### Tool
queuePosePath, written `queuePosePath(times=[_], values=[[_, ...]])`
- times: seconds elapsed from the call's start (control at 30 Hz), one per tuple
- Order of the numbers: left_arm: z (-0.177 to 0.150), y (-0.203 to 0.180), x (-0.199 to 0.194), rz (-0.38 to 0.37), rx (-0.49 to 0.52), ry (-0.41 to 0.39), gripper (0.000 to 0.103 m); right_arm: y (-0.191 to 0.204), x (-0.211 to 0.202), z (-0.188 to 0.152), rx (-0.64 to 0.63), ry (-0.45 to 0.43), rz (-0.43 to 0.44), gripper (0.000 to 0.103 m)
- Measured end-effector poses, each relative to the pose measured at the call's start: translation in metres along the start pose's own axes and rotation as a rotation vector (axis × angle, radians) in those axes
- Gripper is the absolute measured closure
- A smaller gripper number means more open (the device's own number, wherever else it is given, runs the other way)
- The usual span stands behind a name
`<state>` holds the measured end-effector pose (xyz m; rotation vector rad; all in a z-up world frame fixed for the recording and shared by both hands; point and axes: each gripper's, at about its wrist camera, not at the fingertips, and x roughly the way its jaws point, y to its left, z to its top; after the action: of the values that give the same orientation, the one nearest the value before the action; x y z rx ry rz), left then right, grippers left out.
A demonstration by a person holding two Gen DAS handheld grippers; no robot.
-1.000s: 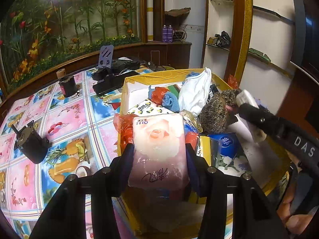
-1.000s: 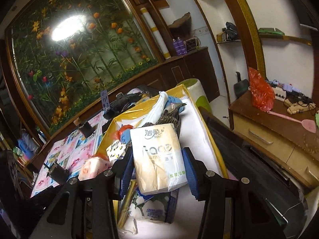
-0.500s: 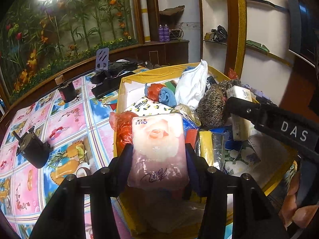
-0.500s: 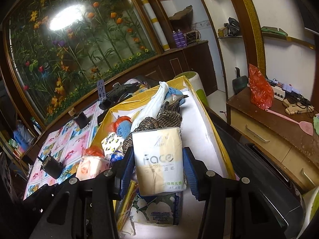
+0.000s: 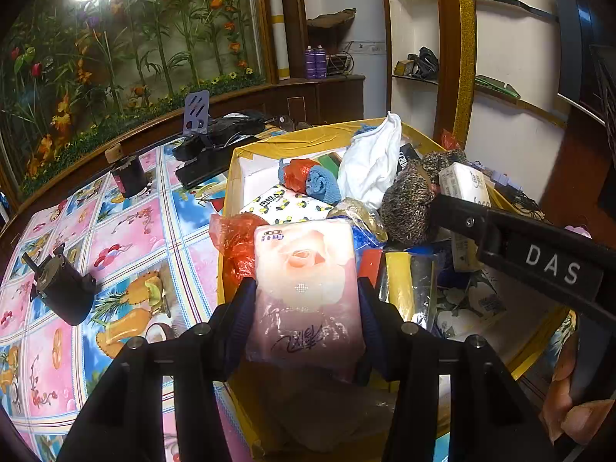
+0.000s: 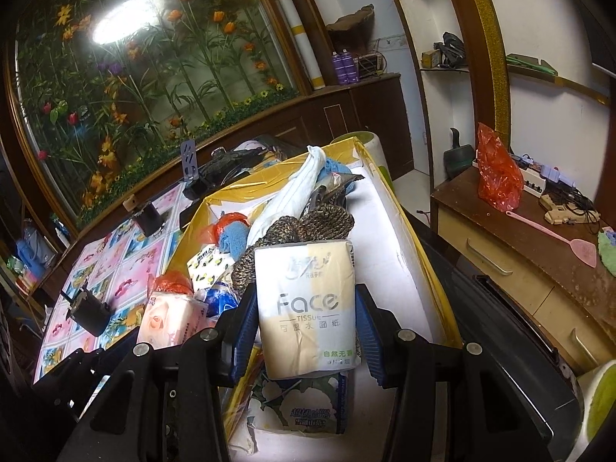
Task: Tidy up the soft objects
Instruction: 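Lower both tissue packs into the box and open both grippers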
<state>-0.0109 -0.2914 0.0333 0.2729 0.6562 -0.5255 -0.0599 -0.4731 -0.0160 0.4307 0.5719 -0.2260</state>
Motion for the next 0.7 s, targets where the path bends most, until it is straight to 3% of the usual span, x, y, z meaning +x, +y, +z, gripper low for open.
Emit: queuePosePath(times=[0.4,0.5,0.57,0.7], values=[[0.0,0.0,0.0,-0.002,0.002,0.0,0.053,-0.003,0.008,-0.007,0.016,0.065,0.007,0.051],[-0.001,0.0,0.001,-0.006,0.001,0.001,0.044,0.001,0.005,-0.01,-0.01,0.063,0.001,0.048],[-0.001,0.001,0.001,-0.02,-0.008,0.0,0.032,0.002,0.002,-0.012,-0.019,0.057,0.009,0.041],[-0.002,0.001,-0.002,-0.019,-0.006,-0.02,0.03,0.009,-0.004,-0.015,-0.042,0.041,0.009,0.033]])
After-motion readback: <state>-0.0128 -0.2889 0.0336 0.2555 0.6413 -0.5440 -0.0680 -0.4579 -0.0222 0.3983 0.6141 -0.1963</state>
